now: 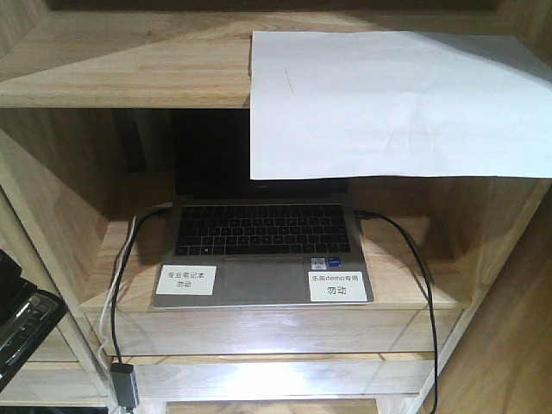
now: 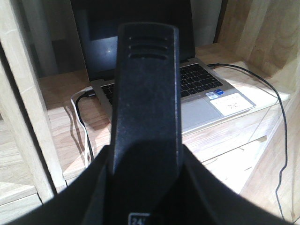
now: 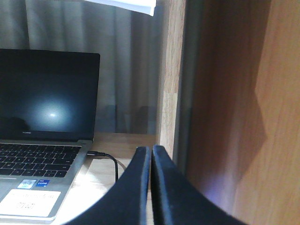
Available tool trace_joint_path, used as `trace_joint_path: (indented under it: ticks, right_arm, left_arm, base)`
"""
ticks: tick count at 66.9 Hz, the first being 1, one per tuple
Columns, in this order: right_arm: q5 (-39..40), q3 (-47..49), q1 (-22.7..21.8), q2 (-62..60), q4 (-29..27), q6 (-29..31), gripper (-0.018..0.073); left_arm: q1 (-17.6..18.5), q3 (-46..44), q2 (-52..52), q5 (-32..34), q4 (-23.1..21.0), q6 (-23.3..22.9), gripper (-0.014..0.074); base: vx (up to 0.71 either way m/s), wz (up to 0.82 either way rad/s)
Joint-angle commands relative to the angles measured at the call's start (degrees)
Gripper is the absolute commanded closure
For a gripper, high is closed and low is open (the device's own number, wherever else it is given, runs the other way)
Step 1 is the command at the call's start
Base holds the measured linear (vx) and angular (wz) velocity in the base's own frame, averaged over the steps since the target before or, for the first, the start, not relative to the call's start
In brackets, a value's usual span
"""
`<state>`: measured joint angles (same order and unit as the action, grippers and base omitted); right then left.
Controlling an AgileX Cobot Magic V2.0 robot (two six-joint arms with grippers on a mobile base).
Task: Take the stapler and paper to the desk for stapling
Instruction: 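Reach the right gripper to the white paper edge and pinch it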
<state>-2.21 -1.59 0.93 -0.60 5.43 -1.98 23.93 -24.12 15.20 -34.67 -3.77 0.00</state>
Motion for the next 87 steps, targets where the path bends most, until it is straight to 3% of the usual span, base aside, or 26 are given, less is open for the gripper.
trace_joint_path:
  ticks: [1,17,23,27,39,44,49,54,62,75,80,87]
  right_arm:
    - [4.2,-0.2,-0.2,-0.8,0.3,0.2,0.0568]
    - [4.2,-0.2,-0.2,-0.8,0.6,-0.6,0.0568]
    - [4.1,-0.2,-0.2,-0.8,0.6,-7.5,0.0568]
    - [4.2,-0.2,-0.2,-0.8,0.6,-15.6,0.0568]
    - [4.6,-0.2,-0.2,-0.8,4.1,-49.2,0.0568]
    - [4.6,-0.2,-0.2,-0.8,6.9,-60.5,0.0568]
    - [4.2,-0.2,-0.2,-0.8,9.8,-67.4,0.0567]
    - [4.1,-0.2,-0.2,-0.8,11.0,-71.3,0.0554]
    - [4.7,-0.1,0.4,-0.8,11.0,-72.7,0.0486]
    - [10.7,-0.1,7.2,2.1,11.1,-75.0,0.0215]
    - [16.2,-0.1,10.0,5.4,11.6,-75.0,0.0098]
    - [26.0,-0.1,12.0,10.6,12.8,-75.0,0.0003]
  left_arm:
    - [0.3,-1.7,0.4,6.3,-0.6,0.0,0.0603]
    - [0.3,-1.7,0.4,6.3,-0.6,0.0,0.0603]
    - [0.3,-1.7,0.4,6.3,-0.6,0.0,0.0603]
    - [0.3,-1.7,0.4,6.3,-0.6,0.0,0.0603]
    - [0.3,-1.7,0.4,6.3,-0.6,0.0,0.0603]
    - [0.3,-1.7,0.4,6.3,-0.6,0.0,0.0603]
    - [0.3,-1.7,0.4,6.3,-0.6,0.0,0.0603]
    - [0.3,-1.7,0.4,6.3,-0.6,0.0,0.0603]
    - [0.3,-1.7,0.4,6.3,-0.6,0.0,0.0603]
    - [0.3,-1.7,0.4,6.3,-0.6,0.0,0.0603]
    - [0.3,-1.7,0.4,6.3,-0.6,0.0,0.0603]
    - [0.3,-1.7,0.4,6.3,-0.6,0.0,0.0603]
  base:
    - [0.00,0.00]
    - [0.00,0.00]
    - [0.00,0.00]
    - [0.00,0.00]
    - [0.00,0.00]
    - [0.00,0.00]
    - [0.00,0.00]
    - [0.00,0.00]
    - [0.00,0.00]
    - [0.00,0.00]
    - [0.00,0.00]
    - [0.00,0.00]
